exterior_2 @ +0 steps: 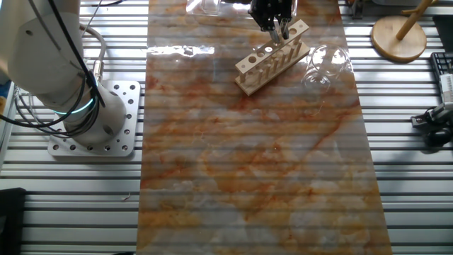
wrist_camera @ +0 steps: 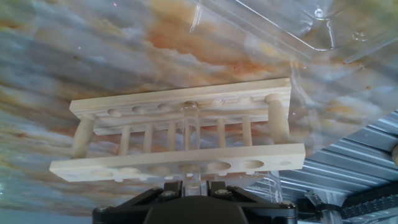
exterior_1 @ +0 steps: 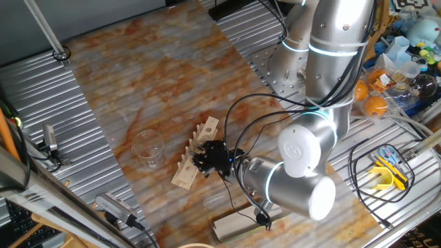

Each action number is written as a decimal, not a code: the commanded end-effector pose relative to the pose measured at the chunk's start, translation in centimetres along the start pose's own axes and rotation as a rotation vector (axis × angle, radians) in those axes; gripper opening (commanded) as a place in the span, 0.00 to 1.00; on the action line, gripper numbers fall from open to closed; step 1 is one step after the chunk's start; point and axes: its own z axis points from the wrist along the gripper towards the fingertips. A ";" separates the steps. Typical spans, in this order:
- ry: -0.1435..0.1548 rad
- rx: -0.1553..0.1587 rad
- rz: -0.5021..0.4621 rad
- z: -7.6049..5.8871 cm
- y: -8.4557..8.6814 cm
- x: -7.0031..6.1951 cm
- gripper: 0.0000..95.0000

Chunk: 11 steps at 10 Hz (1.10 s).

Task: Pour out the test tube

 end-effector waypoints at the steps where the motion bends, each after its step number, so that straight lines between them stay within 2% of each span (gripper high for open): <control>1: -0.003 -0.001 -0.003 0.0 0.0 0.0 0.20; 11: 0.008 -0.014 -0.014 -0.1 0.0 0.2 0.20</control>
